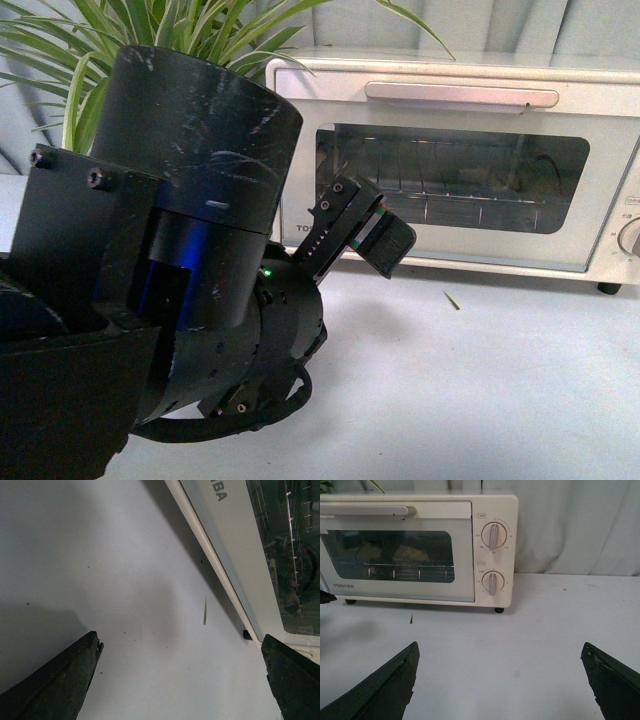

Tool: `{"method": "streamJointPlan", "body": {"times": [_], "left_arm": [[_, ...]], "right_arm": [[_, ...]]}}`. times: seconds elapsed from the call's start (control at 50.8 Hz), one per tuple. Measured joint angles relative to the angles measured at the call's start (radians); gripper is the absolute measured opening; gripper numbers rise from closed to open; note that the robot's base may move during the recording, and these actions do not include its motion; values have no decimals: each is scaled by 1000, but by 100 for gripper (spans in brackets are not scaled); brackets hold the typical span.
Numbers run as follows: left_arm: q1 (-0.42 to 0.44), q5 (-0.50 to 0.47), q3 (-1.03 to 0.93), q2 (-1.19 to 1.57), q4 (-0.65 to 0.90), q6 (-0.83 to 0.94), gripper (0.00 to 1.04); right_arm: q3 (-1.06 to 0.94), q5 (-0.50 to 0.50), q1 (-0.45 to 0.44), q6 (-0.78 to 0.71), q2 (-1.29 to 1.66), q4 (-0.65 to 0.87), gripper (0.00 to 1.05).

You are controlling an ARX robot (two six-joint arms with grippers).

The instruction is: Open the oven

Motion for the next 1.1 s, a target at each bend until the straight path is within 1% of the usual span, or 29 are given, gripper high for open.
{"method": "streamJointPlan", "body": {"times": [0.807, 0.846, 0.885, 0.905, 0.984, 1.102], "left_arm": [[-8, -3, 24, 35, 4, -26, 98], [-8, -3, 24, 35, 4, -26, 98], [-8, -5, 24, 35, 4, -26, 98], [-8, -6, 24, 35, 4, -26, 98], [-8, -6, 24, 35, 4, -26, 98], [-8, -6, 24, 35, 4, -25, 98]], "right_arm": [[0, -3, 0, 4, 1, -1, 95], [14, -51, -11, 46, 17, -48, 95], [34, -90, -15, 134, 62, -88, 95], [40, -91, -14, 174, 83, -85, 95], [63, -80, -5, 230, 153, -43, 95], [137, -73, 14, 240, 299, 38, 95]]}}
